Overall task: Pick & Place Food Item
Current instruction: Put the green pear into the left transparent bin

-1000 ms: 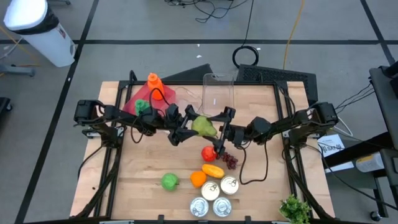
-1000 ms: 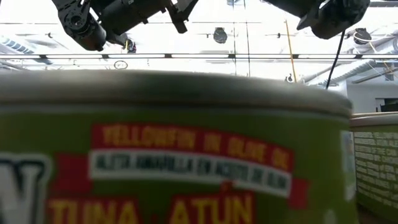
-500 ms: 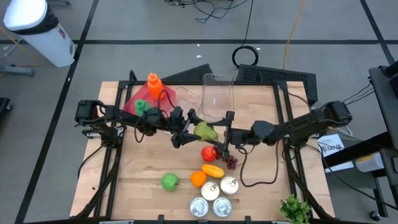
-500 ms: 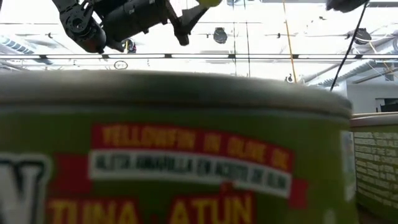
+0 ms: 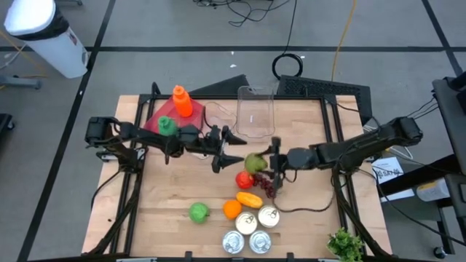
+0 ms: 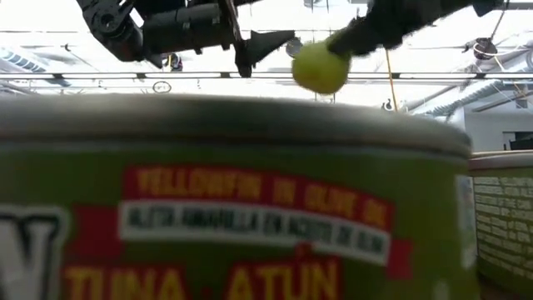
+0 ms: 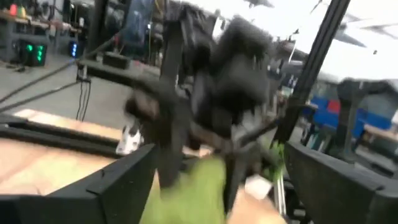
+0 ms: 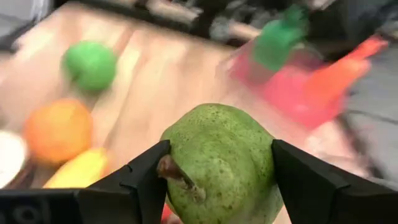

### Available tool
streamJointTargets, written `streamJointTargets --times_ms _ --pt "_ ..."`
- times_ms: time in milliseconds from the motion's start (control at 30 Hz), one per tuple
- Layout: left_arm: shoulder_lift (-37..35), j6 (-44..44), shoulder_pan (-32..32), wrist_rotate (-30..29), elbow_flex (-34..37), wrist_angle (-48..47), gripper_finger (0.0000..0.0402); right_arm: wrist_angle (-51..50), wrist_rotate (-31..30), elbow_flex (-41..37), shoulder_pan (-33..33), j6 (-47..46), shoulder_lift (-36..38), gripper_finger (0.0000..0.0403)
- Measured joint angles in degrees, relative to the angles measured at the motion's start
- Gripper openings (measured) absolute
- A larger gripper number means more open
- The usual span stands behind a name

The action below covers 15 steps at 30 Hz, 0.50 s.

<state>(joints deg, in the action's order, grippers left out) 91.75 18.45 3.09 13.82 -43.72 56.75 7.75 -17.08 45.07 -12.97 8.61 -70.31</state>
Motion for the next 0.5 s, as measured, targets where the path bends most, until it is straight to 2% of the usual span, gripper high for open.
streamJointTargets --times_ms 233,333,500 --pt "-1.4 -1.9 -0.5 -0.9 -0.8 -1.0 0.0315 -1.9 0.8 0.3 0.5 -2.9 -0.2 0.0237" --pt "-1.3 -2.9 -1.9 -2.2 -4.1 -9.8 0.0308 -2.1 0.8 0.3 0.4 -4.4 -0.5 0.0237" --pt "1.0 -12.7 -6.2 -7.5 -14.4 -32.9 0.0311 -1.7 0.7 -1.1 0.6 -5.1 -2.6 0.0236"
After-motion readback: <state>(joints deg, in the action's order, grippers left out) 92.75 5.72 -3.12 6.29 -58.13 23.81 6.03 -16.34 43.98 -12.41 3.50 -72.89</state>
